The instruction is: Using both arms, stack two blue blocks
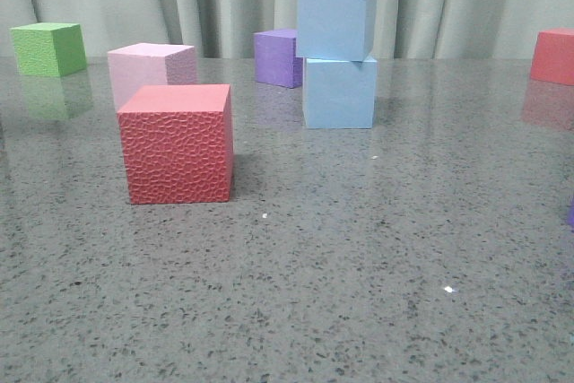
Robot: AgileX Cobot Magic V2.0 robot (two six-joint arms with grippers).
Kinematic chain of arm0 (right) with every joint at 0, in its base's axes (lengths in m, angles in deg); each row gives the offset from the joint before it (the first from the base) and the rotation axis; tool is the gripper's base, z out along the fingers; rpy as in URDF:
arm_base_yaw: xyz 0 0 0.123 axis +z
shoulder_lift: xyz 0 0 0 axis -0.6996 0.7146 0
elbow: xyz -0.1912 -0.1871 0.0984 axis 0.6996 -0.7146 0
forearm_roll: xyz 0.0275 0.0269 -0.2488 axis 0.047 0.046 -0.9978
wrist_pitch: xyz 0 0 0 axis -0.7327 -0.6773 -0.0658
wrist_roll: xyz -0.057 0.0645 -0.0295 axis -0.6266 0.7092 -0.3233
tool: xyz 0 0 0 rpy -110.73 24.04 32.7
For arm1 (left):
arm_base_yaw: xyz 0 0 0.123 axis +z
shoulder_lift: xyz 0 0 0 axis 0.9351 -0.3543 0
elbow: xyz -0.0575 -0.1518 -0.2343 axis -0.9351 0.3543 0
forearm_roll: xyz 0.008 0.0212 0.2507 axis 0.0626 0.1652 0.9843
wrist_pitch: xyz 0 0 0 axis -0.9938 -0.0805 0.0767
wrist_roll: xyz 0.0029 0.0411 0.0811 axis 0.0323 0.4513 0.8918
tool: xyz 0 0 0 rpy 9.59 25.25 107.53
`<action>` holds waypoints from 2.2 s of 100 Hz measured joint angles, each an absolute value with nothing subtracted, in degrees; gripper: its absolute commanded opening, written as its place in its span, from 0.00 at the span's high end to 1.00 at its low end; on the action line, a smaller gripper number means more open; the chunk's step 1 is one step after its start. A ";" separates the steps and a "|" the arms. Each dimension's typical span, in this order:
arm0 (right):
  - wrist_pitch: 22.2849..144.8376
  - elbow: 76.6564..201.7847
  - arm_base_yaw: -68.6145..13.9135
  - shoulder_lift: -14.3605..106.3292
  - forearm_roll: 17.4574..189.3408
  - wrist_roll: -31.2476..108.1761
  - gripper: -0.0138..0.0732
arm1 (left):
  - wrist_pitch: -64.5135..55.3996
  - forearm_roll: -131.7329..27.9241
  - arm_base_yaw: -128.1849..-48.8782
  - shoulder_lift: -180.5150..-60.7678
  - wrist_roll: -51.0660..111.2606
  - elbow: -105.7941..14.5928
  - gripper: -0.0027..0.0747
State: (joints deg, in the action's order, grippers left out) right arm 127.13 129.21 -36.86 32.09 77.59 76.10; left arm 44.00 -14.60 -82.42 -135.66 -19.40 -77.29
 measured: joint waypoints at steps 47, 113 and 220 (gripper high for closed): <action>127.32 129.21 -36.86 32.09 77.76 76.10 0.16 | 35.45 -14.60 -82.07 -109.98 -24.00 -44.57 0.27; 127.59 129.21 -36.86 32.09 78.86 76.10 0.16 | 35.02 -15.46 -82.02 -100.57 -27.14 -31.33 0.27; 127.71 129.21 -36.86 32.09 79.12 76.10 0.98 | 33.52 -15.46 -82.02 -100.57 -27.25 -31.33 0.99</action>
